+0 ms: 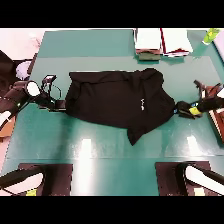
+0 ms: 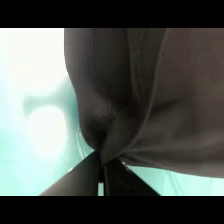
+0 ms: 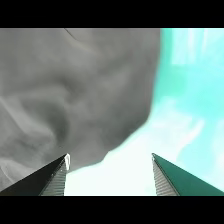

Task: Fold the shirts.

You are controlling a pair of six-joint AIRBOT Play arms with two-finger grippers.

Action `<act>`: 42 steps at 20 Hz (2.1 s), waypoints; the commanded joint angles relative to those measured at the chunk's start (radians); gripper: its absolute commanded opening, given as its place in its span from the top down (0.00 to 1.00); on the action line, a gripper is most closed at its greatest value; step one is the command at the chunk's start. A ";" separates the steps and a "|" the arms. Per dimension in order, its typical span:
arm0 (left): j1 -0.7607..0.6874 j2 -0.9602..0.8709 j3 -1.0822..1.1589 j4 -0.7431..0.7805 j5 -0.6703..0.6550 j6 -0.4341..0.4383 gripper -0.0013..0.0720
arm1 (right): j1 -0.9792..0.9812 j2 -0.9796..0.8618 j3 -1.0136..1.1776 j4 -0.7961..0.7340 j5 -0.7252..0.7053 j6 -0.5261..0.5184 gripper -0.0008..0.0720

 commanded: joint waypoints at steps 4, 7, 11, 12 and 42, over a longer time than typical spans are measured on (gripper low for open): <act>0.000 0.008 0.004 -0.002 0.001 0.002 0.94 | 0.090 0.008 -0.148 0.140 -0.157 -0.050 0.25; 0.000 0.008 0.004 -0.002 -0.009 0.002 0.94 | 0.158 0.008 -0.126 0.134 -0.190 -0.050 0.54; 0.000 0.021 0.006 -0.001 -0.031 0.002 0.94 | 0.172 0.021 -0.118 0.135 -0.191 -0.083 0.96; 0.000 0.043 0.016 0.000 -0.032 0.002 0.94 | 0.169 0.042 -0.111 0.135 -0.189 -0.082 0.96; 0.000 0.046 0.903 0.006 -0.363 -0.004 0.94 | 0.204 -0.043 0.912 -0.077 0.213 0.042 0.96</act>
